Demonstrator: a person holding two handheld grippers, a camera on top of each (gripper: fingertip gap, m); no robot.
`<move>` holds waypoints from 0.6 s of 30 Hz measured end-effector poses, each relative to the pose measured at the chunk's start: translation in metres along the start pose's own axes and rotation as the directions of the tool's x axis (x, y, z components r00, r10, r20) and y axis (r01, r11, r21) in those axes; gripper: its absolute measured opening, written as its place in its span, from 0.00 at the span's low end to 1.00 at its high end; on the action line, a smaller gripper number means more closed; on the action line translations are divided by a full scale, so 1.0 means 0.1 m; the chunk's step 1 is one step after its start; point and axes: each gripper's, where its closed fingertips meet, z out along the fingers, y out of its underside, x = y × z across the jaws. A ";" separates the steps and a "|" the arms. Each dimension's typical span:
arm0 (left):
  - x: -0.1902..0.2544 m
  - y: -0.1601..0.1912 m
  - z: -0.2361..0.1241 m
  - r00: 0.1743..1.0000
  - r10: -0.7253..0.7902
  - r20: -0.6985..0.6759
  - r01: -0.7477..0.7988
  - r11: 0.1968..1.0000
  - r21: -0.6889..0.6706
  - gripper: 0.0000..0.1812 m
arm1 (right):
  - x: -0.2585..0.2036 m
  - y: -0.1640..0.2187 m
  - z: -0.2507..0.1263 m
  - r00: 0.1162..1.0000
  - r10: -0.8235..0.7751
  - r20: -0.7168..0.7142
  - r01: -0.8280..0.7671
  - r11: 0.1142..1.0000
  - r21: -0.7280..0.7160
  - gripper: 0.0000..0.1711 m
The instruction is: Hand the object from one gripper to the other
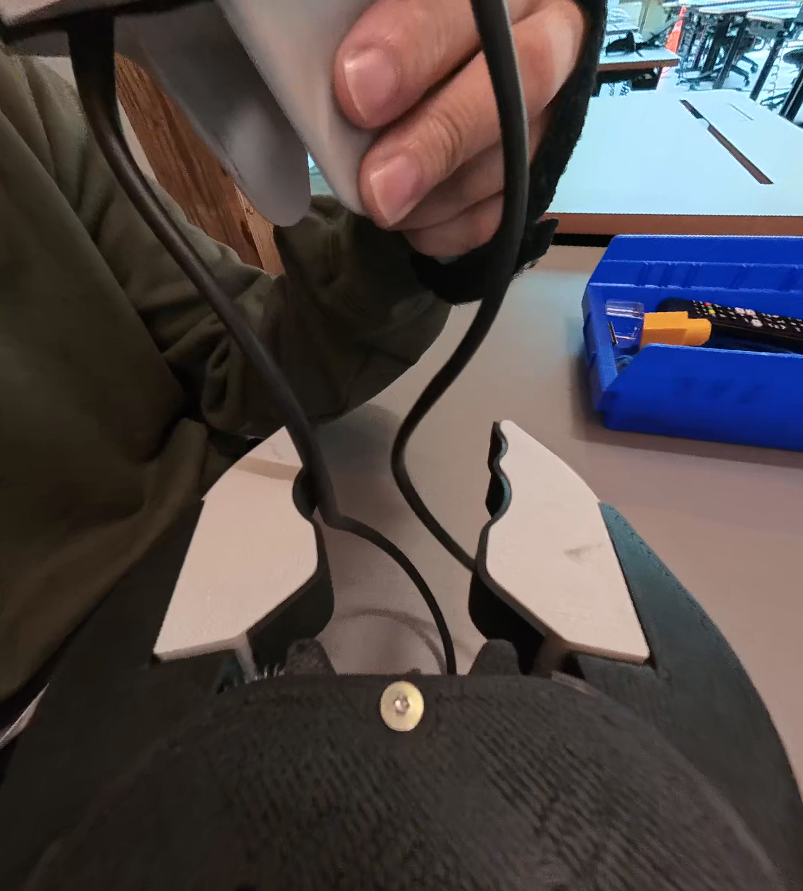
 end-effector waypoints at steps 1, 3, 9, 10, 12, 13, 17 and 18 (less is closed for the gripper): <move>-0.01 0.01 -0.01 1.000 0.000 0.007 0.000 1.000 -0.003 0.02 | -0.01 0.01 0.00 1.000 -0.002 0.006 0.002 1.000 -0.005 0.37; -0.03 0.01 -0.03 1.000 -0.002 0.020 0.002 1.000 -0.003 0.02 | -0.06 0.01 -0.03 0.999 -0.008 0.038 0.008 1.000 -0.001 0.27; -0.11 -0.01 -0.16 0.997 -0.014 0.079 0.012 1.000 0.017 0.02 | -0.10 0.02 -0.15 0.998 -0.007 0.056 0.006 1.000 0.010 0.20; -0.13 -0.01 -0.18 0.996 -0.017 0.089 0.016 1.000 0.019 0.02 | -0.10 0.01 -0.17 0.998 -0.008 0.056 0.007 1.000 0.013 0.16; -0.14 -0.01 -0.21 0.995 -0.024 0.095 0.021 0.999 0.030 0.02 | -0.13 -0.01 -0.18 0.997 -0.020 0.075 0.018 0.999 0.027 0.00; -0.15 -0.03 -0.22 0.995 -0.030 0.094 0.027 0.999 0.043 0.02 | -0.13 -0.02 -0.17 0.997 -0.026 0.078 0.024 0.999 0.029 0.00; -0.15 -0.01 -0.20 0.994 -0.030 0.103 0.028 0.999 0.024 0.02 | -0.15 0.03 -0.10 0.996 -0.015 0.087 0.016 1.000 -0.004 0.15; -0.14 -0.02 -0.19 0.994 -0.025 0.104 0.023 1.000 0.020 0.02 | -0.13 0.07 -0.09 0.997 -0.010 0.079 0.012 1.000 -0.024 0.18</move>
